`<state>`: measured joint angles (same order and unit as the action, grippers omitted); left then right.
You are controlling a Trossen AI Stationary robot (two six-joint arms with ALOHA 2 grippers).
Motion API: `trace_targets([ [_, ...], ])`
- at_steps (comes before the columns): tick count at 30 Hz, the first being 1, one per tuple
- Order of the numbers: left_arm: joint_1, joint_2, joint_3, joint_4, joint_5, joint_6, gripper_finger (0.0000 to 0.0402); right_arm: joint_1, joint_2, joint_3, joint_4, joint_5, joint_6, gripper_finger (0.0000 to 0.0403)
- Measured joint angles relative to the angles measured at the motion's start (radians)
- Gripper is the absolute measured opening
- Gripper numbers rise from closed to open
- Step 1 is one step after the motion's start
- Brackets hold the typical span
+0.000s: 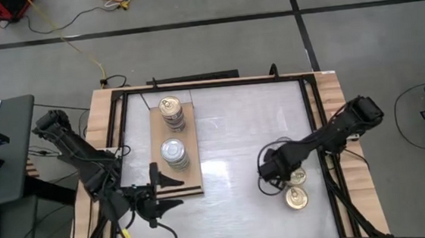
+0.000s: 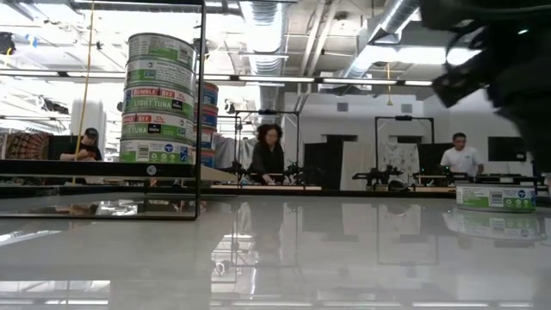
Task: Stack canned seafood by type on shelf
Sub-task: Stack the blue-pink tuna can on top of the other blue-pink tuna can on the shelf
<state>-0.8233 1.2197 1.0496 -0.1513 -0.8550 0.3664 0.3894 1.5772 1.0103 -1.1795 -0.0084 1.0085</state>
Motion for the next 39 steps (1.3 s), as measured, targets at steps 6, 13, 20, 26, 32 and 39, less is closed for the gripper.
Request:
trace_targets([
  [6,-0.02,-0.019,0.0,-0.049,-0.026,-0.03,0.0264,-0.119,0.05,0.004,0.028,0.01,-0.12,0.012],
  [13,-0.025,-0.025,0.0,-0.071,-0.032,-0.05,0.0264,-0.102,0.057,0.122,-0.138,-0.015,-0.133,0.012],
  [20,-0.025,-0.025,0.0,-0.078,-0.029,-0.071,0.0264,-0.056,0.082,0.111,-0.157,-0.02,-0.117,0.012],
  [26,-0.025,-0.025,0.0,-0.077,-0.028,-0.075,0.0264,-0.041,0.113,0.093,-0.163,-0.041,-0.108,0.012],
  [32,-0.025,-0.025,0.0,-0.077,-0.028,-0.075,0.0264,-0.033,0.113,0.056,-0.111,-0.043,-0.099,0.012],
  [39,-0.025,-0.025,0.0,-0.076,-0.027,-0.075,0.0264,-0.05,0.112,0.044,-0.012,0.012,-0.099,0.012],
])
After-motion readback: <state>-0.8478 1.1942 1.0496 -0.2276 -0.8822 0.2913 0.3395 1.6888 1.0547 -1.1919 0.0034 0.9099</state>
